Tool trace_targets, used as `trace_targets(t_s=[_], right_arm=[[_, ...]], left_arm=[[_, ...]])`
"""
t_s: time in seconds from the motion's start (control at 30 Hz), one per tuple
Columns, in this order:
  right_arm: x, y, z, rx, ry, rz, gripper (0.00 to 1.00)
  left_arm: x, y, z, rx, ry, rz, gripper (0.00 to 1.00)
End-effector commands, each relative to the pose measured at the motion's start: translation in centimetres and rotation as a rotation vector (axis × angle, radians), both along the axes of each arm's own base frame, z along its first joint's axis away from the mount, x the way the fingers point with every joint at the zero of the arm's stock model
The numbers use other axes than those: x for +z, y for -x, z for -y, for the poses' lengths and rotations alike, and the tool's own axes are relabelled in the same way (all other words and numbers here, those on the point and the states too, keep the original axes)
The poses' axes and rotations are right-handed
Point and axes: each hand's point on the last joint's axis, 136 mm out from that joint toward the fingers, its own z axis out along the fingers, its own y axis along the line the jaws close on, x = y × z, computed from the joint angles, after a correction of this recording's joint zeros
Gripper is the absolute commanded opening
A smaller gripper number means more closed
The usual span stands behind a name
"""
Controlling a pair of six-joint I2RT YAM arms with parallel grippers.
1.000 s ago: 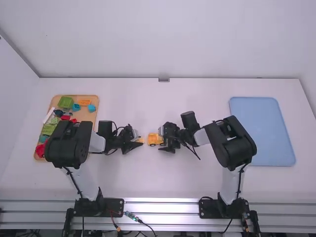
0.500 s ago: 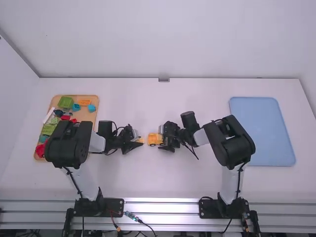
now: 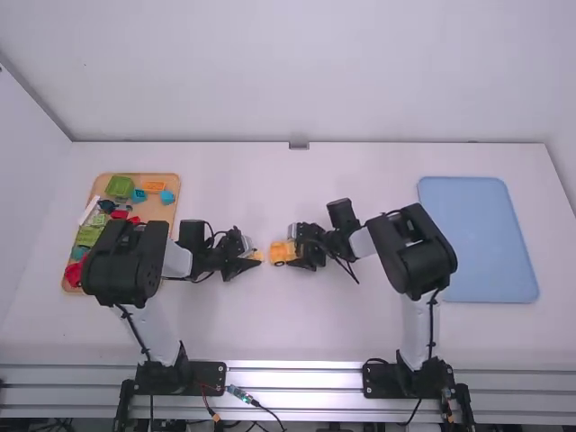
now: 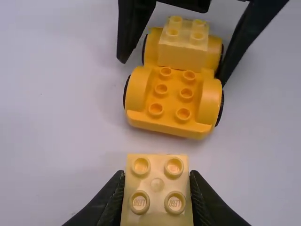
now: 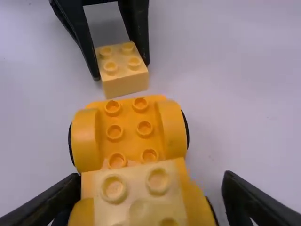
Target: Assemble lego blocks to make yellow taxi
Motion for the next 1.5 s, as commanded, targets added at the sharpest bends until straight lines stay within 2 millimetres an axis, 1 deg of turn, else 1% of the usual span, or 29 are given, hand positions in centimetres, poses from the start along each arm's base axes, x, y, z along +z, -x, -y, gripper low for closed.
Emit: trace_targets(t_s=[0.0, 0.03, 0.07, 0.2, 0.23, 0.27, 0.3, 0.33, 0.37, 0.4, 0.43, 0.53, 0.67, 0.77, 0.87, 0.93, 1.0, 1.03, 1.07, 1.1, 1.13, 1.2, 1.3, 1.33, 1.37, 1.47], right_arm=[[-0.1, -0.3, 0.3, -0.003, -0.014, -0.021, 0.62], [-0.2, -0.2, 0.3, -0.004, -0.016, -0.018, 0.52], [-0.2, -0.2, 0.3, -0.003, -0.015, -0.016, 0.5], [-0.3, 0.0, 0.3, -0.001, -0.009, -0.03, 0.5], [-0.3, 0.1, 0.3, 0.003, -0.007, -0.028, 0.5], [-0.3, 0.1, 0.3, 0.003, -0.007, -0.028, 0.5], [-0.4, 0.1, 0.4, 0.007, -0.005, -0.025, 0.49], [-0.4, 0.1, 0.4, 0.006, -0.004, -0.027, 0.48], [-0.4, 0.1, 0.4, 0.006, -0.004, -0.027, 0.47], [-0.4, 0.2, 0.4, 0.007, -0.004, -0.031, 0.47], [-0.6, 0.4, 0.5, 0.007, 0.001, -0.039, 0.44], [-0.7, 0.4, 0.6, 0.017, 0.006, -0.028, 0.45], [-0.7, 0.5, 0.5, 0.009, 0.011, -0.04, 0.45], [-0.9, 0.7, 0.7, 0.012, 0.018, -0.05, 0.45], [-1.0, 0.8, 0.8, 0.016, 0.022, -0.051, 0.42], [-1.0, 0.6, 1.1, 0.008, 0.022, -0.051, 0.36], [-1.0, 0.4, 1.3, -0.005, 0.022, -0.062, 0.36], [-1.0, 0.3, 1.5, -0.029, 0.021, -0.09, 0.38], [-1.0, 0.2, 1.5, -0.033, 0.021, -0.093, 0.38], [-1.2, 0.3, 1.7, -0.041, 0.025, -0.115, 0.42], [-1.2, 0.4, 1.8, -0.042, 0.029, -0.121, 0.43], [-1.5, 0.7, 2.1, -0.046, 0.038, -0.146, 0.45], [-1.8, 1.5, 2.4, -0.034, 0.056, -0.174, 0.46], [-2.0, 2.0, 2.5, -0.022, 0.067, -0.181, 0.48], [-2.1, 2.4, 2.6, -0.015, 0.075, -0.194, 0.53], [-2.1, 2.4, 2.8, -0.036, 0.095, -0.218, 0.61]], left_arm=[[0.0, 0.0, 0.4, -0.022, 0.009, 0.006, 0.15], [0.1, 0.0, 0.4, -0.022, 0.009, 0.009, 0.14], [0.1, 0.0, 0.4, -0.022, 0.009, 0.01, 0.13], [0.3, -0.5, 0.4, -0.008, 0.018, 0.0, 0.12], [0.6, -0.9, 0.4, 0.004, 0.027, -0.009, 0.07], [0.6, -0.9, 0.4, 0.004, 0.027, -0.009, 0.07], [0.9, -1.2, 0.5, 0.009, 0.039, -0.014, 0.02], [1.2, -1.6, 0.3, 0.012, 0.043, -0.005, 0.02], [1.3, -1.6, 0.3, 0.01, 0.045, -0.005, 0.02], [1.7, -1.6, 0.5, -0.003, 0.059, 0.006, 0.02], [2.1, -1.7, 0.7, -0.013, 0.072, 0.015, 0.02], [3.0, -1.9, 1.2, -0.037, 0.093, 0.035, 0.02], [3.4, -1.8, 1.2, -0.04, 0.095, 0.045, 0.02], [3.7, -1.5, 1.2, -0.045, 0.1, 0.044, 0.02], [4.3, -1.1, 1.4, -0.05, 0.095, 0.05, 0.02], [4.8, -0.9, 1.5, -0.064, 0.087, 0.064, 0.02], [5.0, -0.6, 1.8, -0.076, 0.083, 0.069, 0.01], [5.4, -0.2, 2.4, -0.103, 0.074, 0.083, 0.02], [5.4, -0.1, 2.5, -0.107, 0.074, 0.083, 0.02], [5.7, 0.3, 3.1, -0.135, 0.069, 0.096, 0.02], [5.7, 0.4, 3.4, -0.143, 0.068, 0.099, 0.02], [5.8, 0.5, 3.9, -0.158, 0.065, 0.106, 0.02], [5.4, 0.3, 4.3, -0.155, 0.032, 0.096, 0.02], [5.3, 0.3, 4.5, -0.156, 0.019, 0.087, 0.01], [5.1, 0.3, 4.7, -0.158, 0.007, 0.078, 0.02], [5.1, 0.3, 5.0, -0.164, -0.003, 0.063, 0.02]])
